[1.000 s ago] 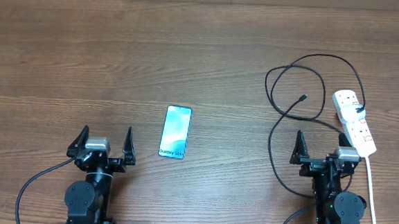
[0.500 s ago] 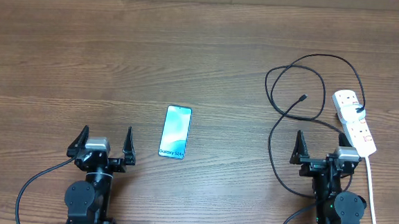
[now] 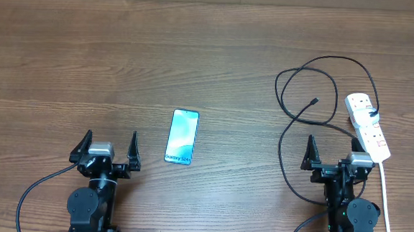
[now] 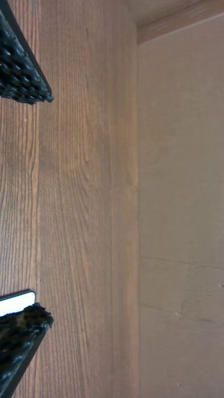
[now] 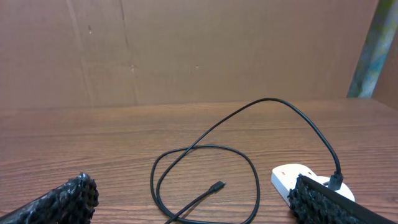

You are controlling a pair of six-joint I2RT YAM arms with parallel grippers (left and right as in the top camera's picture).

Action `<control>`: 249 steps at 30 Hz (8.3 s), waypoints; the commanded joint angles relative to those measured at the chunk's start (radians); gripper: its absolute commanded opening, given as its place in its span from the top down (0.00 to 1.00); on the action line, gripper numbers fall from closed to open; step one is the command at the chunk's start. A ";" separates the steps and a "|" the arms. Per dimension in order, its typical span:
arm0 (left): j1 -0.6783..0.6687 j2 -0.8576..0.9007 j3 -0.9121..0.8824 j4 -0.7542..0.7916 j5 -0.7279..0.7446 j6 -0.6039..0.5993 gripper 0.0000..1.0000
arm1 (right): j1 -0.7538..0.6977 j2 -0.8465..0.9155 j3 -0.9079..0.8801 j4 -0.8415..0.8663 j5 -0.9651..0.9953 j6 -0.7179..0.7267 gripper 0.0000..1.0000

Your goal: Plug charger to phone and switch on socket

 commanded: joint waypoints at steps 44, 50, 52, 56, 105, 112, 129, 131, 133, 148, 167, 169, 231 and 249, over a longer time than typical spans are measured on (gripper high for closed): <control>0.001 -0.011 -0.004 -0.002 0.004 0.015 0.01 | -0.005 -0.012 -0.011 0.006 0.010 -0.005 0.00; 0.001 -0.011 -0.004 -0.002 0.004 0.015 0.00 | -0.005 -0.012 -0.011 0.006 0.010 -0.005 0.00; 0.001 -0.011 -0.004 -0.002 0.004 0.015 0.00 | -0.005 -0.012 -0.011 0.006 0.010 -0.005 0.00; 0.001 -0.011 -0.004 -0.002 0.004 0.015 0.00 | -0.005 -0.012 -0.011 0.006 0.010 -0.005 0.00; -0.001 -0.010 0.218 -0.343 0.087 -0.058 0.01 | -0.005 -0.012 -0.011 0.006 0.010 -0.005 0.00; -0.001 -0.009 0.235 -0.365 0.106 -0.056 0.00 | -0.005 -0.012 -0.011 0.006 0.010 -0.005 0.00; -0.001 0.303 0.394 -0.366 0.114 -0.052 0.00 | -0.005 -0.012 -0.011 0.006 0.010 -0.005 0.00; -0.001 0.384 0.455 -0.378 0.123 -0.042 0.00 | -0.005 -0.012 -0.011 0.006 0.010 -0.005 0.00; -0.001 0.467 0.535 -0.415 0.160 -0.018 0.01 | -0.005 -0.012 -0.011 0.006 0.010 -0.005 0.00; -0.121 1.000 1.169 -0.876 0.185 -0.019 0.00 | -0.005 -0.012 -0.011 0.006 0.010 -0.005 0.00; -0.225 1.208 1.187 -0.867 0.204 -0.027 0.00 | -0.005 -0.012 -0.011 0.006 0.010 -0.005 0.00; -0.226 1.231 1.187 -0.868 0.246 -0.027 0.00 | -0.005 -0.012 -0.011 0.006 0.010 -0.005 0.00; -0.480 2.052 1.308 -0.906 0.001 -0.320 0.00 | -0.005 -0.012 -0.011 0.006 0.010 -0.005 0.00; -0.480 2.055 1.308 -0.907 0.002 -0.320 0.23 | -0.005 -0.012 -0.011 0.006 0.010 -0.005 0.00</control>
